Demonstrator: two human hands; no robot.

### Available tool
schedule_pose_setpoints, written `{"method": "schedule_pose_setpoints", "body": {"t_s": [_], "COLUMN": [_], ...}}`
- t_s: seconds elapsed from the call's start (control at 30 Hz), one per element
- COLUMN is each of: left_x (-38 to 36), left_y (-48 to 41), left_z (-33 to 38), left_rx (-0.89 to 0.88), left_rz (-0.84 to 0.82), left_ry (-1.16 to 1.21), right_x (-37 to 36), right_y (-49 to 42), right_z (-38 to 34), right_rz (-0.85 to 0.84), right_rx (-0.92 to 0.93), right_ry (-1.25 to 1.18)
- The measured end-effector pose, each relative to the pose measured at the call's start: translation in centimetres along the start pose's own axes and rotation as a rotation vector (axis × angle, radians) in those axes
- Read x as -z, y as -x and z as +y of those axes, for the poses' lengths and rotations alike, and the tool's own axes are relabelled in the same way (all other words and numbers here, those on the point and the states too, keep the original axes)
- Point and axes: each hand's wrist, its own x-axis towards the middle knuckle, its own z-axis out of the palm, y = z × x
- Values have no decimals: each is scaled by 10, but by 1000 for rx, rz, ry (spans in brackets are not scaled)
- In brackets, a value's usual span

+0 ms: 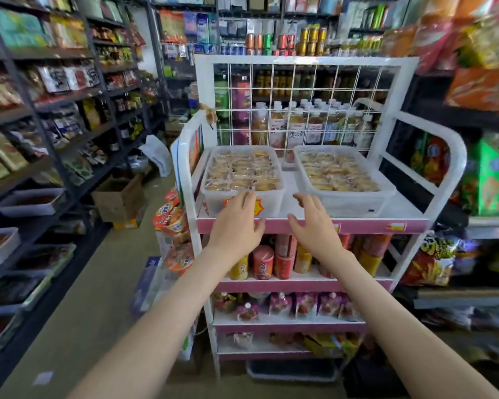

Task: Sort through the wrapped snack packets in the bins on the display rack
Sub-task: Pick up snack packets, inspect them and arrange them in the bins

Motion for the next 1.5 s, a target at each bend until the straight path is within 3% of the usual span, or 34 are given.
{"method": "schedule_pose_setpoints", "body": {"t_s": [0.27, 0.47, 0.6, 0.73, 0.87, 1.0, 1.17, 1.37, 1.5], "left_x": [-37, -66, -83, -92, -96, -97, -96, -89, -89], "left_y": [-94, -145, -165, -175, -182, -184, -183, -180, -178], "left_z": [7, 20, 31, 42, 49, 53, 57, 65, 68], "left_rx": [-151, -266, -355, -357, -335, -264, -119, 142, 298], "left_rz": [-35, -87, -95, -107, -153, -178, -170, -88, -4], "left_ry": [-115, -186, -235, -241, -227, -199, -14, 459, 837], "right_x": [28, 40, 37, 39, 42, 42, 49, 82, 83], "right_y": [-97, -138, -150, -157, -163, -169, -167, -166, -159], "right_z": [73, 122, 128, 138, 139, 144, 155, 147, 142], "right_rz": [47, -218, -257, -246, -466, -480, -403, 27, 76], "right_rx": [-45, -197, -90, 4, 17, 74, 69, -177, -329], "right_ry": [165, 241, 397, 390, 492, 508, 329, -450, -770]}}
